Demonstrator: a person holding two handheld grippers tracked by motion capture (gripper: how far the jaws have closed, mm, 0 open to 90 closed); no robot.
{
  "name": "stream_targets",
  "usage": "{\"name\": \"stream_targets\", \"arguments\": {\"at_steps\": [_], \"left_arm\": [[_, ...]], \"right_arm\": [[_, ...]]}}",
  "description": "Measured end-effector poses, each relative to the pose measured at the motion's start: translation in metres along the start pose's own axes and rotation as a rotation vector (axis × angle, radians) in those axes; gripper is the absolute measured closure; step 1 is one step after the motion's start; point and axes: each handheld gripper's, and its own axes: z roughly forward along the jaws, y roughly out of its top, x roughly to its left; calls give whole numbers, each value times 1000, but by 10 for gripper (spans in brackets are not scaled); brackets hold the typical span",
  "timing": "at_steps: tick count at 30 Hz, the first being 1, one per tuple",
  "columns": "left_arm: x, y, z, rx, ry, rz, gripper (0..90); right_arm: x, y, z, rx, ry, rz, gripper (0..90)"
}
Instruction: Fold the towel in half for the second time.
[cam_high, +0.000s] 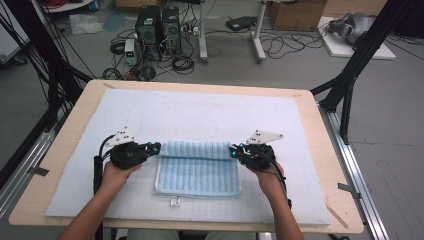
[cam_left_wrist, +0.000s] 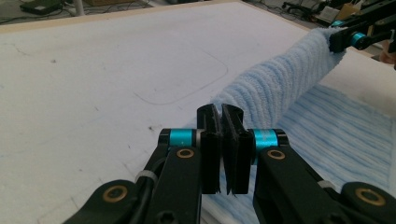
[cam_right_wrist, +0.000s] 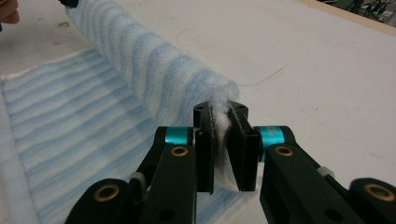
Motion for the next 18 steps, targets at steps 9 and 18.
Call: {"name": "stream_targets", "arguments": {"at_steps": [9, 18], "left_arm": [[-28, -15, -20, -2, -23, 20, 856], [-47, -30, -35, 22, -41, 28, 856]], "right_arm": [[23, -22, -16, -11, 13, 3, 816], [43, -40, -33, -19, 22, -5, 815]]}}
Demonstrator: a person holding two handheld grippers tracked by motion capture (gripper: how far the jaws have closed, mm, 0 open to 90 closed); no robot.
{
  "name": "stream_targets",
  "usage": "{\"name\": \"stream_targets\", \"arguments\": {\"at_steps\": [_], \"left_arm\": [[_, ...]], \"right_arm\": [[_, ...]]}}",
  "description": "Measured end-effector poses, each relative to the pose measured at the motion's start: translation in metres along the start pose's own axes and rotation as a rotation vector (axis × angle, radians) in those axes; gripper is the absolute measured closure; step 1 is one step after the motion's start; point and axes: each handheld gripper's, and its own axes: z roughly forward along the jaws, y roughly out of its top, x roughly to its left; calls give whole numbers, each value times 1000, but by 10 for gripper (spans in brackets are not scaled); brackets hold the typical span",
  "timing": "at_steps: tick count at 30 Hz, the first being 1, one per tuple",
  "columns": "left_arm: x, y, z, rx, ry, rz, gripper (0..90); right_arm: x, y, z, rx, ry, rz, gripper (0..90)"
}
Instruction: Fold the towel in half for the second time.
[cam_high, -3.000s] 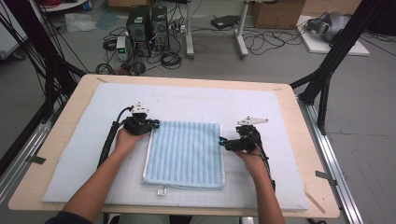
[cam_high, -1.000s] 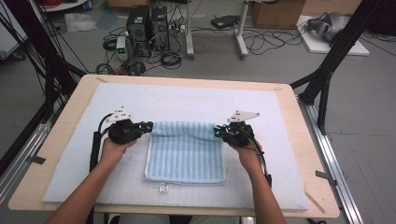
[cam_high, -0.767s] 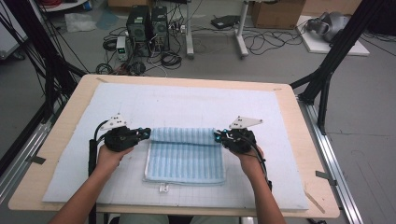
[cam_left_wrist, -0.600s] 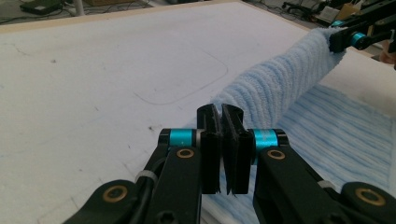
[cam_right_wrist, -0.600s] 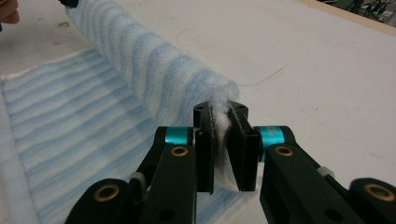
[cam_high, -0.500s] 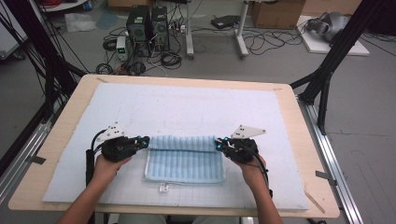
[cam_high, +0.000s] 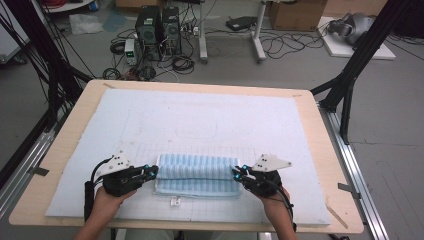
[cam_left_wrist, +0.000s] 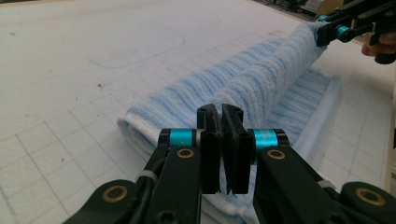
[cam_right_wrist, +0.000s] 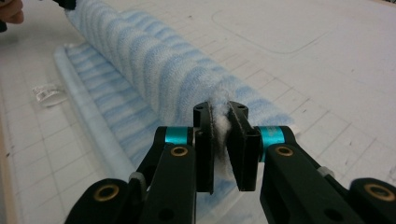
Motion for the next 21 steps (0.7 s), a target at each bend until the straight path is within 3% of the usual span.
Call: {"name": "stream_targets", "arguments": {"at_steps": [9, 10, 12, 15, 17, 21], "left_arm": [[-12, -12, -5, 30, -11, -12, 842], [-12, -12, -5, 30, -9, -28, 817], [-11, -10, -6, 16, 4, -77, 680], [-7, -5, -8, -23, 48, -115, 535], [-4, -2, -7, -29, 61, -118, 518], [1, 0, 2, 3, 60, -112, 520]], "right_arm": [[9, -13, -8, 22, 11, 16, 795], [9, -14, -8, 24, 8, 12, 776], [9, -14, -10, 17, 8, 23, 687], [6, -10, -17, -47, -1, 79, 576], [4, -7, -19, -74, -13, 89, 558], [5, -3, -11, -68, -28, 91, 537]]}}
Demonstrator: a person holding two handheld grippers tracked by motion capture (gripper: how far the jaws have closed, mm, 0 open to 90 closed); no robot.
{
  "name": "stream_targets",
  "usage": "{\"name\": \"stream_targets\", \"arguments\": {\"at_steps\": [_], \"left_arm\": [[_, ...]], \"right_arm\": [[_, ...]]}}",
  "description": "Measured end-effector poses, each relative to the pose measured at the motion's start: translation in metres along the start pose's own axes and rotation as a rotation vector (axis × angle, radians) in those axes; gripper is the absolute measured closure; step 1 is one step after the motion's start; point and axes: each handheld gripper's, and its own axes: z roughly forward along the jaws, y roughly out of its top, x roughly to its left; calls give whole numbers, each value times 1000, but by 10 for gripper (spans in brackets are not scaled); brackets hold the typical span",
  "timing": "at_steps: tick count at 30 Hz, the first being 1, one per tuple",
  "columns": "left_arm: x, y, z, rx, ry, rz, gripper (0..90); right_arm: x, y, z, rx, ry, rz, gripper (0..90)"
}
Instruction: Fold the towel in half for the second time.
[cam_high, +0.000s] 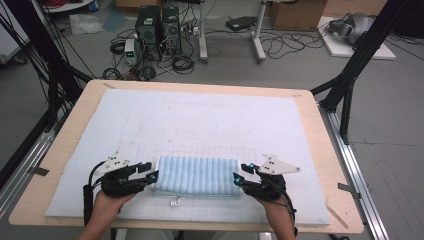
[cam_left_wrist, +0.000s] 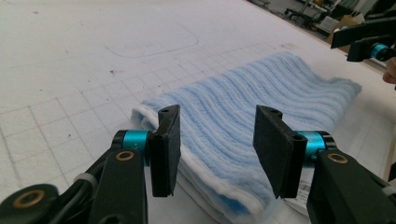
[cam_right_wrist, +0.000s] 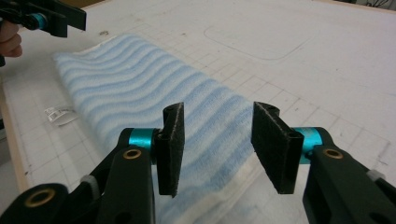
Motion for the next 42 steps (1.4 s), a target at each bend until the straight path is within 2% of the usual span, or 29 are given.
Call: {"name": "stream_targets", "arguments": {"at_steps": [3, 7, 9, 10, 14, 17, 20, 25, 27, 29, 31, 33, 37, 40, 42], "left_arm": [[-1, -2, 10, 49, 0, 8, 545], [-6, -10, 19, 147, -14, 56, 564], [-7, -13, 20, 173, -10, 76, 557], [-7, -13, 20, 183, -3, 95, 554], [-9, -13, 20, 195, 9, 119, 553], [-8, -14, 19, 197, 16, 112, 551], [-4, -13, 17, 193, 22, 104, 529], [4, -2, 12, 87, 30, 74, 502], [9, 3, 9, 27, 44, 62, 465], [13, 8, 7, -13, 43, 66, 427], [18, 11, 6, -36, 36, 58, 389], [22, 13, 5, -61, 49, 49, 331], [31, 14, 1, -93, 98, 31, 204], [37, 15, -3, -117, 116, 18, 194], [41, 16, -5, -125, 125, 18, 194]], "right_arm": [[4, 1, 12, 44, 1, -33, 527], [8, -3, 26, 112, 9, -74, 500], [10, -6, 31, 147, 12, -95, 477], [11, -7, 32, 164, 13, -105, 468], [15, -13, 34, 219, 3, -150, 435], [14, -14, 31, 229, -4, -166, 419], [12, -14, 27, 224, -9, -156, 403], [5, -6, 16, 153, -22, -128, 367], [1, -3, 12, 127, -33, -112, 339], [-5, -2, 9, 108, -49, -93, 304], [-11, -1, 6, 92, -65, -70, 283], [-18, -1, 2, 80, -92, -67, 255], [-31, -2, -6, 59, -147, -24, 188], [-39, -3, -12, 41, -182, -7, 128], [-45, -5, -18, 31, -211, 5, 118]]}}
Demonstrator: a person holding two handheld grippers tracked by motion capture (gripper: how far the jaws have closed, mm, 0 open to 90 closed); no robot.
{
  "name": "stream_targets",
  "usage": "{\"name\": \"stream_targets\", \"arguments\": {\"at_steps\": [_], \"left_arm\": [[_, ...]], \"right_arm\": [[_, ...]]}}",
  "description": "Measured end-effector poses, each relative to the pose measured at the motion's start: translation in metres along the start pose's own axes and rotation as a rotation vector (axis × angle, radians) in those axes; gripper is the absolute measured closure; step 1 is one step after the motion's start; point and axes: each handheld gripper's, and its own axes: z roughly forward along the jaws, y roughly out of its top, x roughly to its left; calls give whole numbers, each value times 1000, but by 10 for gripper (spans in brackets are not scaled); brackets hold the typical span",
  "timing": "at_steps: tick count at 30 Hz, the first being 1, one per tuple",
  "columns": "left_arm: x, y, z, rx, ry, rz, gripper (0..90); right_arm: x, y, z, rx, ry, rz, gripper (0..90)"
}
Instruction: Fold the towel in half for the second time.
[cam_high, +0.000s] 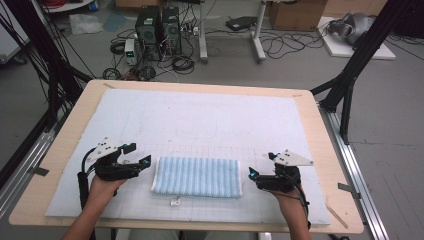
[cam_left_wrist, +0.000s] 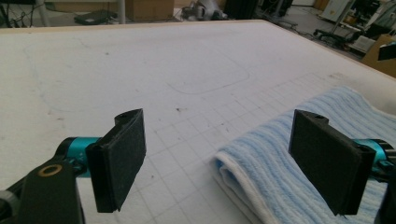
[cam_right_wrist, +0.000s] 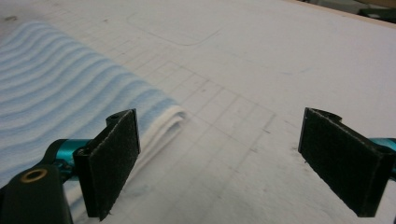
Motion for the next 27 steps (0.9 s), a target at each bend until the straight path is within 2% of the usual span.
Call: {"name": "stream_targets", "arguments": {"at_steps": [4, 9, 13, 16, 21, 27], "left_arm": [[5, 1, -4, -15, 18, 7, 198], [7, 2, -9, -33, 21, 18, 204], [8, 2, -11, -32, 23, 20, 204], [8, 1, -13, -28, 29, 22, 205], [11, 0, -16, -30, 42, 14, 207], [11, 0, -15, -28, 39, 15, 210]], "right_arm": [[-8, -3, -8, -14, -25, 8, 114], [-16, -5, -18, -45, -52, 35, 113], [-18, -6, -21, -47, -66, 42, 112], [-19, -5, -21, -49, -68, 52, 112], [-17, -4, -19, -47, -63, 41, 113], [-16, -4, -17, -42, -58, 37, 112]]}}
